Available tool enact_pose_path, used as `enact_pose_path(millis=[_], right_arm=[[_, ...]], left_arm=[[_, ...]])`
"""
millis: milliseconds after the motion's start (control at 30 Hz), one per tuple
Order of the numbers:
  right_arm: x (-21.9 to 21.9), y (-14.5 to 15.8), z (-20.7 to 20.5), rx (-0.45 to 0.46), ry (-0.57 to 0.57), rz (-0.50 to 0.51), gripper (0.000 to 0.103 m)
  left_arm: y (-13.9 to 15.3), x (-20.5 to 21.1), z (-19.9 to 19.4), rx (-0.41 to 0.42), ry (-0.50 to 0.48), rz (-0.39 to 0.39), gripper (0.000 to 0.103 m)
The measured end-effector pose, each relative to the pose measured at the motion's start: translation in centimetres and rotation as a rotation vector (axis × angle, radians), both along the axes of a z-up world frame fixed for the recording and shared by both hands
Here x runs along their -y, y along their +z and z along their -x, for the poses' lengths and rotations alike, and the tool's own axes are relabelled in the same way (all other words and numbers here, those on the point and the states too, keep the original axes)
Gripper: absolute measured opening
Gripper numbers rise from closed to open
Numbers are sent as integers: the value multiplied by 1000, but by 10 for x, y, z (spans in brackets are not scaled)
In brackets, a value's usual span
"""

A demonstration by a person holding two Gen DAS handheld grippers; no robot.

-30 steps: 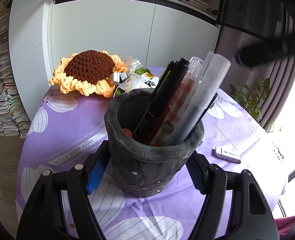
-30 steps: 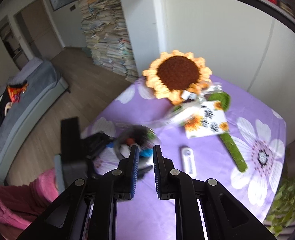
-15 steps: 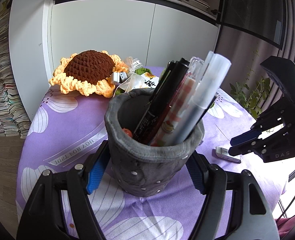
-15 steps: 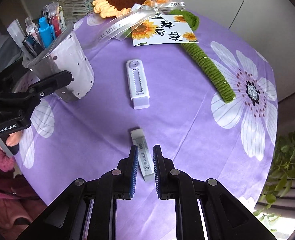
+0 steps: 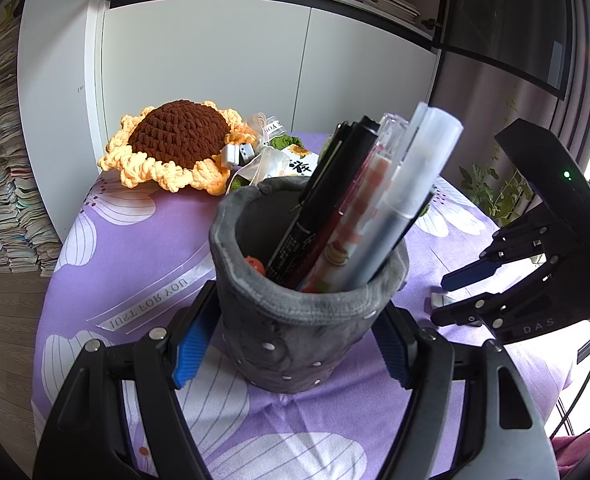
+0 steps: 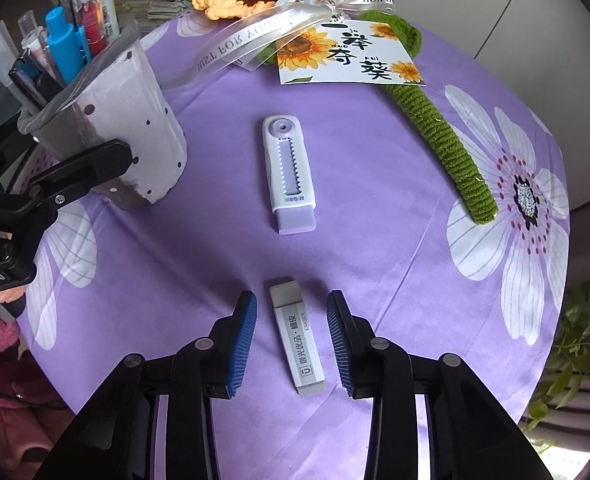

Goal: Organize stationery
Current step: 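Grasp the white rectangular eraser with the right gripper, then carry the white eraser with the right gripper and drop it into the holder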

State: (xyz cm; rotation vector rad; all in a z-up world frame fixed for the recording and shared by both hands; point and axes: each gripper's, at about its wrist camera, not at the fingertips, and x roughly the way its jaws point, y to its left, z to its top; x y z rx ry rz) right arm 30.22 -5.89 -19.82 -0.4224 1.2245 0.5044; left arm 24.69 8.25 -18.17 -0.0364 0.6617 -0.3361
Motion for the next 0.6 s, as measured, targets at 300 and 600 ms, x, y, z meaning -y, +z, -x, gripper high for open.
enact_pose_path(millis=[300, 600], right_arm=[[17, 14, -8, 41, -70, -39, 17], [27, 93, 24, 157, -81, -211, 17]], left_arm=[[0, 0, 0, 0, 0, 0, 72], [0, 0, 0, 0, 0, -1, 72]])
